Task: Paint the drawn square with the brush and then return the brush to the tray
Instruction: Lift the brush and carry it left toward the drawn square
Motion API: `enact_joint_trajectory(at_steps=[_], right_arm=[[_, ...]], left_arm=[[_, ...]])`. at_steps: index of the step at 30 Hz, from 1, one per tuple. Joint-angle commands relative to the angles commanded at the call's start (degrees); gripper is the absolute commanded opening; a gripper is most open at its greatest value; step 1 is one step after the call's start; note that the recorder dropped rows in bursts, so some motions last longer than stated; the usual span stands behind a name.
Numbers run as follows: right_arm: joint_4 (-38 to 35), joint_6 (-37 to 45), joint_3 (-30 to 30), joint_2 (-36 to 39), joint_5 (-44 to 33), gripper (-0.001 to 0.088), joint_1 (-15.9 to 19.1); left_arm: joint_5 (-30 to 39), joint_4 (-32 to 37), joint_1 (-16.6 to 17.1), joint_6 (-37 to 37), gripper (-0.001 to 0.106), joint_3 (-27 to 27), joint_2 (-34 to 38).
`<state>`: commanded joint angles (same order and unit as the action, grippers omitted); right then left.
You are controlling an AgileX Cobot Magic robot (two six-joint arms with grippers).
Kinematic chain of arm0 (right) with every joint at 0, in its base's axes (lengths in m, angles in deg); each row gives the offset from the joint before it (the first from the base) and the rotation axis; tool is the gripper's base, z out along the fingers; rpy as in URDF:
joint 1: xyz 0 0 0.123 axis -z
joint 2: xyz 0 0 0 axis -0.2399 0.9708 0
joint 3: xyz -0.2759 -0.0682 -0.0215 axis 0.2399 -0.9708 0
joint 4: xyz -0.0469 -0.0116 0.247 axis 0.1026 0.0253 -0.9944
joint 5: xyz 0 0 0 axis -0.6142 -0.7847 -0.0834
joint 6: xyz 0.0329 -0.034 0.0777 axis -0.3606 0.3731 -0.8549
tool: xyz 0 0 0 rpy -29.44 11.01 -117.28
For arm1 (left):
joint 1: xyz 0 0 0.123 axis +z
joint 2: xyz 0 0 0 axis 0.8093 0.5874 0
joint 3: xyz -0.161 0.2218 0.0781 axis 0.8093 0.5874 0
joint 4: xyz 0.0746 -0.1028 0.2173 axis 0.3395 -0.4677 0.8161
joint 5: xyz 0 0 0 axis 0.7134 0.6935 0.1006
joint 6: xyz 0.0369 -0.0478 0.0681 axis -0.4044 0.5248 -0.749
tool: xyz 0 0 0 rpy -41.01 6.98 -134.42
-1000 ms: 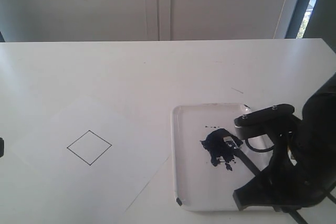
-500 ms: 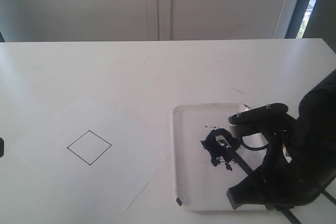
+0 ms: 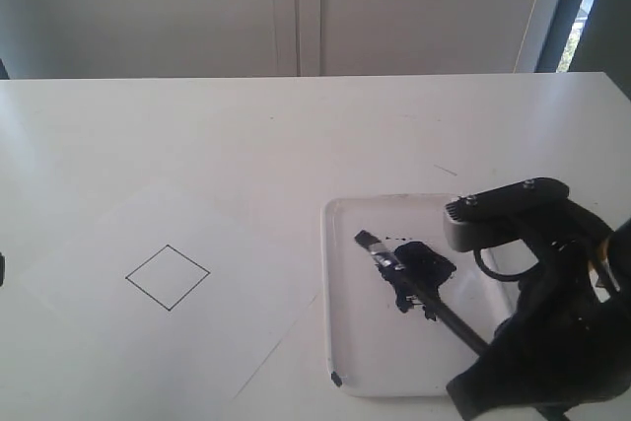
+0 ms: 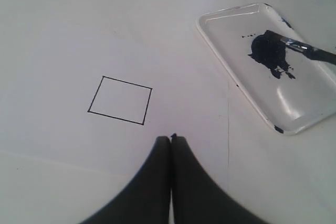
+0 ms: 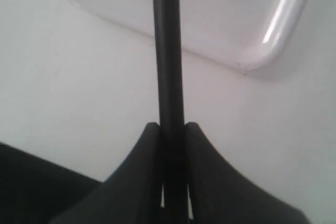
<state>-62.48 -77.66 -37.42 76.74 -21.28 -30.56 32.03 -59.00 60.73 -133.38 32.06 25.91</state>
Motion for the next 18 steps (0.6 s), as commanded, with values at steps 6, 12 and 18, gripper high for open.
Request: enact_joint_trajectory(at_steps=[6, 12, 18], right_arm=[[-1.04, 4.31, 0.17, 0.22, 2.37, 0.0000, 0.00], [-3.58, 10.24, 3.68, 3.75, 1.96, 0.0000, -0.23], [-6.46, 16.43, 9.42, 9.68, 1.58, 0.0000, -0.23]], left_arm=[[-2.59, -0.23, 0.00, -1.38, 0.010, -0.38, 5.26], [-2.64, 0.04, 0.00, -5.35, 0.038, -3.82, 9.61], [-2.73, 0.64, -0.33, -11.73, 0.039, -4.44, 14.25]])
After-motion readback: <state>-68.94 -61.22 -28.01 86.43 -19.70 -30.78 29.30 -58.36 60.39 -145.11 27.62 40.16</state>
